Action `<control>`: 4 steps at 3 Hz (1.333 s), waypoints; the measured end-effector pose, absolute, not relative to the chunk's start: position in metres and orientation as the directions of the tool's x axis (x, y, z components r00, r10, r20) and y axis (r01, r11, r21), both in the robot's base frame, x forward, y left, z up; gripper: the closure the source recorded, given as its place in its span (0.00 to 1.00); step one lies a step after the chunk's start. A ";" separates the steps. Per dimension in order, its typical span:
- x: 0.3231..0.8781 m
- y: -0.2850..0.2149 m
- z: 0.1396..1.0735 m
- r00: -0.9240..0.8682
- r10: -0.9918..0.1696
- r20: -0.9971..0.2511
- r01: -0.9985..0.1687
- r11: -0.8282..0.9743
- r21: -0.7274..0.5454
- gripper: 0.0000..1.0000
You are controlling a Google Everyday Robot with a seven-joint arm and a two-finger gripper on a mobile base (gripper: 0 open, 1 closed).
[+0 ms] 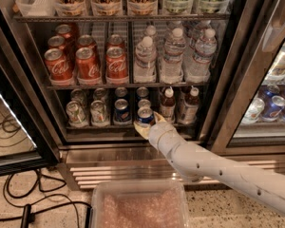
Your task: Pick pepsi can from bottom shelf of fridge
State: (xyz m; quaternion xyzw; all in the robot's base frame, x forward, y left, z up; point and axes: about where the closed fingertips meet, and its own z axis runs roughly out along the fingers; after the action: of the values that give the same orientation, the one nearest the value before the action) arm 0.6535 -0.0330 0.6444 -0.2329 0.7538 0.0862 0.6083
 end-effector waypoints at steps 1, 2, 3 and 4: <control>0.621 -0.041 0.641 -0.195 -0.287 -0.938 -0.535 0.832 -0.143 1.00; 0.595 -0.052 0.641 -0.210 -0.326 -0.922 -0.616 0.776 -0.134 1.00; 0.575 -0.057 0.647 -0.212 -0.346 -0.914 -0.694 0.712 -0.109 1.00; 0.560 -0.041 0.642 -0.218 -0.352 -0.910 -0.749 0.658 -0.075 1.00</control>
Offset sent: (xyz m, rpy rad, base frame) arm -0.1026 -0.0252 -0.0069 -0.0737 0.1958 0.3377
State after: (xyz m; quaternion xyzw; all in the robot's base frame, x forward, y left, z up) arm 0.5595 -0.0406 0.6417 -0.3643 0.7555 0.1954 0.5082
